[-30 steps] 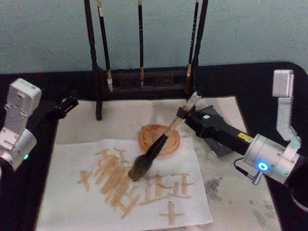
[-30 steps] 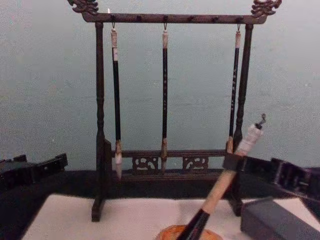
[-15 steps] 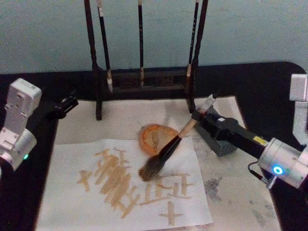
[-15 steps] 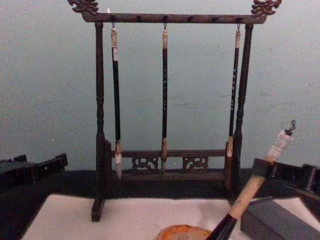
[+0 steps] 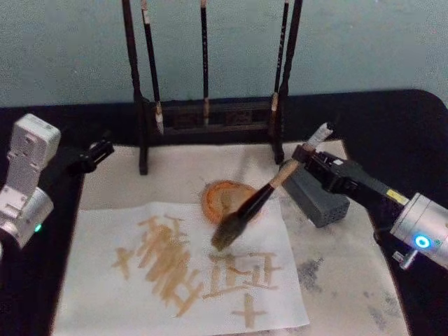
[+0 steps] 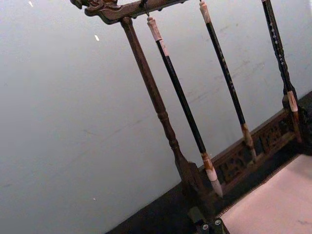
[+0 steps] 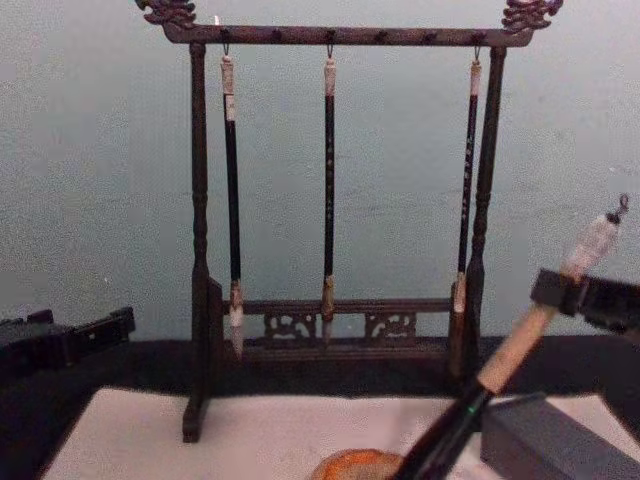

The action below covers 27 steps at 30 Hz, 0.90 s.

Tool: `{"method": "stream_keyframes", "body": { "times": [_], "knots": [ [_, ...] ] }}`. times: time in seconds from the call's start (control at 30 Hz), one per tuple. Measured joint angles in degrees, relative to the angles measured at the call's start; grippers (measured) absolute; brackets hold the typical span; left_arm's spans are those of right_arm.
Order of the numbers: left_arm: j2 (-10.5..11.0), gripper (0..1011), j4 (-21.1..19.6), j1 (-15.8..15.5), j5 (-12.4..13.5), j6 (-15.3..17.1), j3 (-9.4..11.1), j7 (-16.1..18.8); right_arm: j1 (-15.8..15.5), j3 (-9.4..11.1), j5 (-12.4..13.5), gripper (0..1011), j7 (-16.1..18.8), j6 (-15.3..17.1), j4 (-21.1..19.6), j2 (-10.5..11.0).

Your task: Pick up the brush from the inkstone, write on the paper, then place the brush back to its original position.

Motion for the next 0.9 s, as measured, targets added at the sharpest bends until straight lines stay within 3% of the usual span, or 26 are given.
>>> {"method": "stream_keyframes", "body": {
  "times": [0.23, 0.4, 0.6, 0.9],
  "knots": [
    [0.0, 1002, 0.0, 0.0, 0.0, 0.0, 0.0, 0.0, 1.1, -1.4, 0.4, 161, 1.5, -0.1, -1.7, -0.9],
    [0.0, 1002, 0.0, 0.0, 0.0, 0.0, 0.0, 0.0, 2.6, -3.6, -0.2, 161, 2.2, 0.3, -1.8, -2.0],
    [0.0, 1002, 0.0, 0.0, 0.0, 0.0, 0.0, 0.0, 4.7, -6.6, -1.5, 161, 2.5, 0.9, 0.5, -4.1],
    [0.0, 1002, 0.0, 0.0, 0.0, 0.0, 0.0, 0.0, 6.3, -8.6, -3.7, 161, 1.1, 1.3, 4.2, -5.8]
  ]
}}
